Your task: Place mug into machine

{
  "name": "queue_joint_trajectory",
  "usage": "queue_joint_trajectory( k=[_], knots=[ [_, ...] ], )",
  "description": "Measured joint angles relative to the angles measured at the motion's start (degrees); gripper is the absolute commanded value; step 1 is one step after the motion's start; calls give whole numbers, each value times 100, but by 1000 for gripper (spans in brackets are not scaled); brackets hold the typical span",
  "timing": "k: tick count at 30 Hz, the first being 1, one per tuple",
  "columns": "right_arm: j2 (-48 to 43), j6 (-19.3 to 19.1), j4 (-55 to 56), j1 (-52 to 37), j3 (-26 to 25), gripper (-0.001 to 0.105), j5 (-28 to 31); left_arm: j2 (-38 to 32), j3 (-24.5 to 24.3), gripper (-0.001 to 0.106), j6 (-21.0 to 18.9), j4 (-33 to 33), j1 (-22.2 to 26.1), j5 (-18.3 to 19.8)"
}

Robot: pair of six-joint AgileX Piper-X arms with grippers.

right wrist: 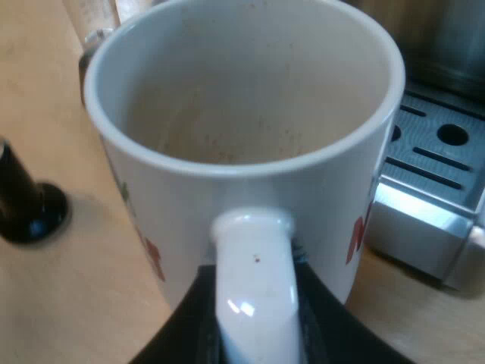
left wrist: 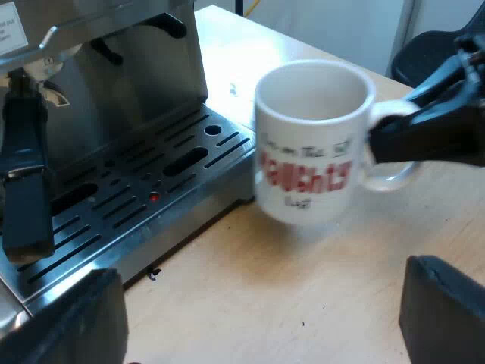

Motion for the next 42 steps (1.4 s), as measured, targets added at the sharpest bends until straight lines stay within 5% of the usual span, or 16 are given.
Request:
queue_joint_trajectory(
  k=[11,20,26,30,42],
  knots=[
    [1272,117,-1430,0,-22,0,93,0,0,74,0,0,0,0],
    [1864,123,-1505,0,-417,0,215,0,14,74,0,0,0,0],
    [2290,123,-1520,0,-824,0,215,11,244,74,0,-135,0,-490],
    [2590,123,-1520,0,-1086,0,215,11,489,74,0,-675,0,-512],
    [3217,123,-1520,0,-1552,0,379,162,525,74,0,-857,0,-512]
  ],
)
